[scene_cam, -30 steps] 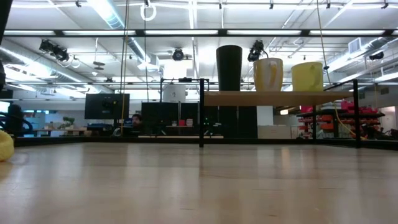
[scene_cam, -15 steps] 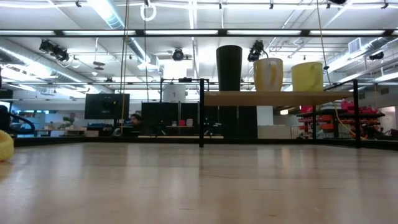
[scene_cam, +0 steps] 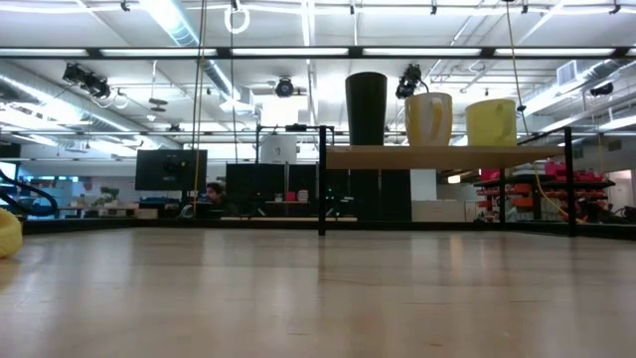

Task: Stack small to large cups/mugs on shelf
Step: Return to Home Position

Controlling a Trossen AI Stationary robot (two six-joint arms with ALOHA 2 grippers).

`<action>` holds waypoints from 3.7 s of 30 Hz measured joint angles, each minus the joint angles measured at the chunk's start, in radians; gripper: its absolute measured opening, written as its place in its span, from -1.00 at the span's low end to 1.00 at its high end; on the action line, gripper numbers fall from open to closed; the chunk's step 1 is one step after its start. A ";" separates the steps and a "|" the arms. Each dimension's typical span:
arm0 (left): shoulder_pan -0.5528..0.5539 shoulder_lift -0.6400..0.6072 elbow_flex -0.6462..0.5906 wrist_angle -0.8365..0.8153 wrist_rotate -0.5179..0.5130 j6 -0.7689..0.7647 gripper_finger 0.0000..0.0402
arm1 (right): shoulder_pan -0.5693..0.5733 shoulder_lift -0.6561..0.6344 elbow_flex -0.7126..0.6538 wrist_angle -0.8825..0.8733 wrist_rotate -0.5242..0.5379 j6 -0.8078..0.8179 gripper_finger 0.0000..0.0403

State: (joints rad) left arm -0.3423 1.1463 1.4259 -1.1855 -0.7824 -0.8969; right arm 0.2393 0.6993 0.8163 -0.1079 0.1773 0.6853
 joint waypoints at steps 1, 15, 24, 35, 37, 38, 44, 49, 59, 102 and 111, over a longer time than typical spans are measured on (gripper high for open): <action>-0.007 -0.027 -0.046 0.054 0.002 0.026 -0.55 | 0.015 0.003 -0.002 0.009 0.008 -0.012 -0.91; -0.013 -0.305 -0.522 0.567 0.095 0.174 -0.69 | 0.292 0.131 -0.003 0.250 0.307 -0.167 -0.90; 0.051 -0.417 -0.634 0.858 0.087 0.288 -0.77 | 0.315 -0.039 -0.153 0.353 0.339 -0.251 -0.90; 0.165 -0.417 -0.635 0.875 0.135 0.338 -0.79 | 0.311 -0.326 -0.475 0.747 0.213 -0.398 -0.89; 0.193 -0.417 -0.635 0.876 0.166 0.335 -0.79 | 0.311 -0.334 -0.495 0.763 0.212 -0.395 -0.89; 0.202 -0.414 -0.635 0.876 0.182 0.329 -0.79 | 0.311 -0.335 -0.506 0.766 0.212 -0.393 -0.89; 0.210 -0.381 -0.635 0.884 0.222 0.331 -0.85 | 0.311 -0.311 -0.566 0.895 0.211 -0.391 -0.89; 0.209 -0.380 -0.635 0.887 0.220 0.326 -0.93 | 0.311 -0.274 -0.614 1.021 0.210 -0.417 -0.89; 0.216 -0.389 -0.786 1.153 0.271 0.356 -0.89 | 0.294 -0.262 -0.630 1.039 0.210 -0.436 -0.89; 0.358 -0.854 -0.911 0.950 0.331 0.385 -0.90 | -0.299 -0.303 -0.630 0.934 -0.179 -0.189 -0.89; 0.358 -0.852 -0.912 0.849 0.311 0.333 -0.92 | -0.307 -0.303 -0.630 0.897 -0.186 -0.191 -0.89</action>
State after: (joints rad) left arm 0.0158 0.2939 0.5139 -0.3361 -0.4715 -0.5640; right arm -0.0677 0.3962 0.1867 0.7892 -0.0082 0.4944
